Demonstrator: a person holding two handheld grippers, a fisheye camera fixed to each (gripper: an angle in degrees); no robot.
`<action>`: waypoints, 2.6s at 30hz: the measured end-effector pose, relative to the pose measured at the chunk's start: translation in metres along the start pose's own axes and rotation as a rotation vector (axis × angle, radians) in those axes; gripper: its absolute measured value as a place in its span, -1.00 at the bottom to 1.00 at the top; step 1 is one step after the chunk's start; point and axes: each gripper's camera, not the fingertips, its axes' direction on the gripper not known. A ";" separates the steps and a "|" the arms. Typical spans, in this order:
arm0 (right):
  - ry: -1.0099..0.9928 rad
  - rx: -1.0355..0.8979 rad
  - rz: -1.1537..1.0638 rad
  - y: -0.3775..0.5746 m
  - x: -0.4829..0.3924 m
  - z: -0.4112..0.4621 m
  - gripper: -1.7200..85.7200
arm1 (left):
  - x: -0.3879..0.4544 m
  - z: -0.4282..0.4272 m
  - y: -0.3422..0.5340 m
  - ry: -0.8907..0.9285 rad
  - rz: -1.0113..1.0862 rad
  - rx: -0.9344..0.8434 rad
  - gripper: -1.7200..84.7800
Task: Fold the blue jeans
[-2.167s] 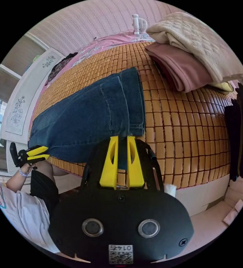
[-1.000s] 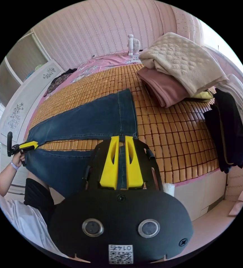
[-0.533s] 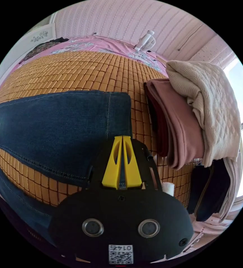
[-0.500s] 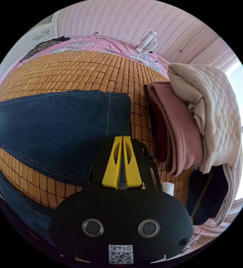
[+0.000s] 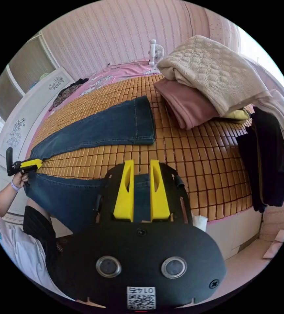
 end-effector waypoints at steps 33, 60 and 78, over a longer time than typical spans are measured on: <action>-0.390 -0.159 0.511 0.141 0.163 -0.034 -0.79 | 0.003 -0.072 0.045 -0.014 -0.208 -0.119 -0.85; -0.236 -0.004 0.429 0.210 0.157 -0.066 -0.93 | -0.191 -0.365 0.412 -0.184 -1.541 0.695 -0.66; -0.194 0.115 0.339 0.242 0.098 -0.102 -0.93 | -0.148 -0.434 0.483 -0.124 -1.369 0.771 -0.97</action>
